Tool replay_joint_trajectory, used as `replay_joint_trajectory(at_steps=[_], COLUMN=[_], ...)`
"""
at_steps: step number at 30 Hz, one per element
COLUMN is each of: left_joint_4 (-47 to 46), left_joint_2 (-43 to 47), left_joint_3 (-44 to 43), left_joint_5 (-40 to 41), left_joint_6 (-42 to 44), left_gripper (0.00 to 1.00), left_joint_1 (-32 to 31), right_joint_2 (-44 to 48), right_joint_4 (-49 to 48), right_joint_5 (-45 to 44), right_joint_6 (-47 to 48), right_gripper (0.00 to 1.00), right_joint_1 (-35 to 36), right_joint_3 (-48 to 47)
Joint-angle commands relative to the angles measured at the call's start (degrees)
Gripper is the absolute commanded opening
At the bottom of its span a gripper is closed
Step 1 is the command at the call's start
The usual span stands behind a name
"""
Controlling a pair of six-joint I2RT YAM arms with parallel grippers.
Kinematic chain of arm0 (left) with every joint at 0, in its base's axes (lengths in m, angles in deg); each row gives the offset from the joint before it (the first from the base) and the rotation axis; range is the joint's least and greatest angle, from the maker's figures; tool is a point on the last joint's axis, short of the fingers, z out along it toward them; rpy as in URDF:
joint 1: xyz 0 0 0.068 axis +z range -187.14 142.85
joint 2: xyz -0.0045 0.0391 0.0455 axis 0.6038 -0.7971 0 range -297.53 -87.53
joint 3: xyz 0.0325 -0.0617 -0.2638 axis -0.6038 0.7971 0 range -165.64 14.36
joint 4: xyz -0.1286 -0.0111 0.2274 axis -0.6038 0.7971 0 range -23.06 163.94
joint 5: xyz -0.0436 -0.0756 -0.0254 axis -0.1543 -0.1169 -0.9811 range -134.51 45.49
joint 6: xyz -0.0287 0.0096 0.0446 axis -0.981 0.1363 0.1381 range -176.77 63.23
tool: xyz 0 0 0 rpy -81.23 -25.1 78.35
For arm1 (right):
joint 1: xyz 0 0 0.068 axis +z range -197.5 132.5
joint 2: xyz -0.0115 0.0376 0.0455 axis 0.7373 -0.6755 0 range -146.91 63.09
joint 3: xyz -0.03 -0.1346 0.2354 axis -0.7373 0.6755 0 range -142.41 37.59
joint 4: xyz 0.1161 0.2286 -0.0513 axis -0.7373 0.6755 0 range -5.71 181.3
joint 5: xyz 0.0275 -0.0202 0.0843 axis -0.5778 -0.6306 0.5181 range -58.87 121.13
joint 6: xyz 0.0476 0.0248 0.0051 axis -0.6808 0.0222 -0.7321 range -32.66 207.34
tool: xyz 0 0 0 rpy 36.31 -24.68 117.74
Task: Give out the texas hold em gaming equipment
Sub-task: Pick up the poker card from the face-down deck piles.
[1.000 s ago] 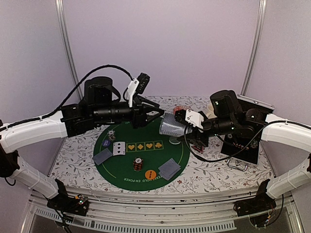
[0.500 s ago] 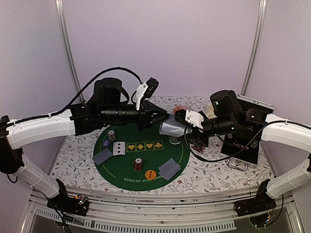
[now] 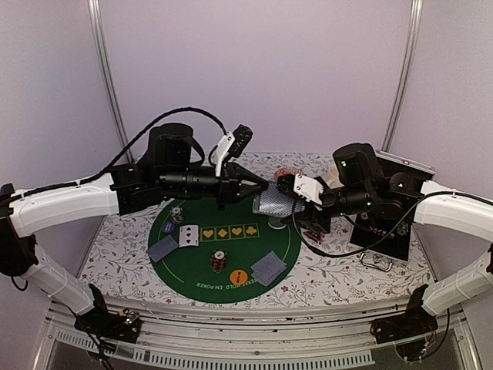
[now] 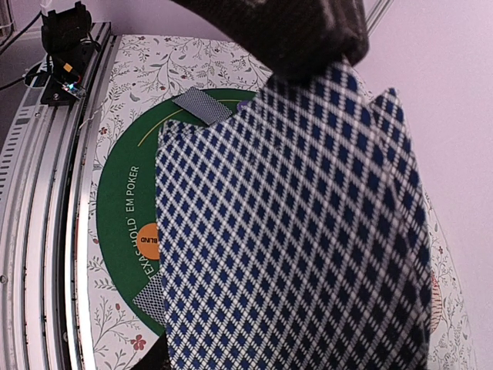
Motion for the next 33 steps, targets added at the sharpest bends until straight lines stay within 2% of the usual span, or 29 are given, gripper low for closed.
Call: replay_joint_trajectory(at_steps=[1, 7, 15, 20, 26, 33], left_joint_4=[1.39, 2.27, 2.12, 3.25, 3.28, 3.11], left_joint_2=[2.29, 4.35, 3.7, 4.25, 7.5, 12.14], left_joint_3=[-0.08, 1.78, 2.37, 2.77, 3.49, 3.68], left_joint_5=[0.09, 3.23, 0.84, 2.46, 7.33, 7.51], left_joint_6=[1.14, 2.39, 1.64, 1.7, 2.88, 3.77], left_gripper=[0.0, 0.0, 0.0, 0.0, 0.0, 0.0], left_joint_1=[-0.41, -0.41, -0.41, -0.41, -0.41, -0.32], right_joint_2=[0.63, 0.71, 0.38, 0.65, 0.49, 0.33], right_joint_4=[-1.21, -0.99, -1.01, -0.9, -0.86, -0.94], right_joint_5=[-0.04, -0.13, 0.05, -0.17, -0.52, -0.48], right_joint_6=[0.31, 0.26, 0.29, 0.22, 0.4, 0.48], right_gripper=[0.43, 0.43, 0.43, 0.43, 0.43, 0.43], right_joint_1=[-0.26, -0.25, -0.28, -0.29, -0.33, -0.33], right_joint_3=[-0.44, -0.34, -0.72, -0.55, -0.47, -0.27])
